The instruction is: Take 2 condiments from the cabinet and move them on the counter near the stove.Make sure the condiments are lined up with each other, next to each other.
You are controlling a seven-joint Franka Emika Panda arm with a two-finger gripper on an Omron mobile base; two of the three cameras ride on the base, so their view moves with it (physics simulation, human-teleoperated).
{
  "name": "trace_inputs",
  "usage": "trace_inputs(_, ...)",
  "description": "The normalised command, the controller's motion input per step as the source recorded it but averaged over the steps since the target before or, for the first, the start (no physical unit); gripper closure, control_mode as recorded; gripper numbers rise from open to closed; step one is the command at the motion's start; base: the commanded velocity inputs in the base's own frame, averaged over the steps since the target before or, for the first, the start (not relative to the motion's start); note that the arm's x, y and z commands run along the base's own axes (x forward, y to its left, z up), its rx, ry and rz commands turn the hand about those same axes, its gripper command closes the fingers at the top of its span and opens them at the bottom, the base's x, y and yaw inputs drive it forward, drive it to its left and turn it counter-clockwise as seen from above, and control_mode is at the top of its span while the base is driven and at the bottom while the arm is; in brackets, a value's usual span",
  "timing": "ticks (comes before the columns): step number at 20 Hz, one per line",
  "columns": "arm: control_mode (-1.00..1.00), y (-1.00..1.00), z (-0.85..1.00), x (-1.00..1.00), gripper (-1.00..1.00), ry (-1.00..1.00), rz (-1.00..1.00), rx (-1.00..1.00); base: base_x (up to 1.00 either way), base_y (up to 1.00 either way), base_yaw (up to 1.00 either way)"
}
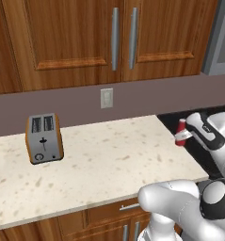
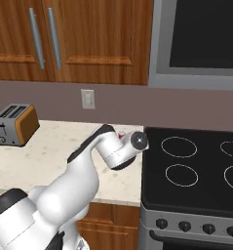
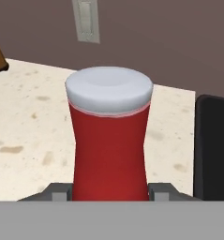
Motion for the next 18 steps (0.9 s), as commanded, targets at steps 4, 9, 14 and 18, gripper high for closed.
trace_inputs(4, -1.00, 0.00, -0.27, 0.09, 1.00, 0.00, 0.00, 0.00, 0.00, 0.00, 0.00)
trace_inputs(9, -1.00, 0.00, -0.21, 0.09, 1.00, 0.00, 0.00, 0.00, 0.00, 0.00, 0.00)
trace_inputs(14, -1.00, 0.00, -0.24, 0.09, 1.00, 0.00, 0.00, 0.00, 0.00, 0.00, 0.00)
trace_inputs(18, -1.00, 0.00, -0.17, 0.05, 1.00, 0.00, 0.00, 0.00, 0.00, 0.00, 0.00)
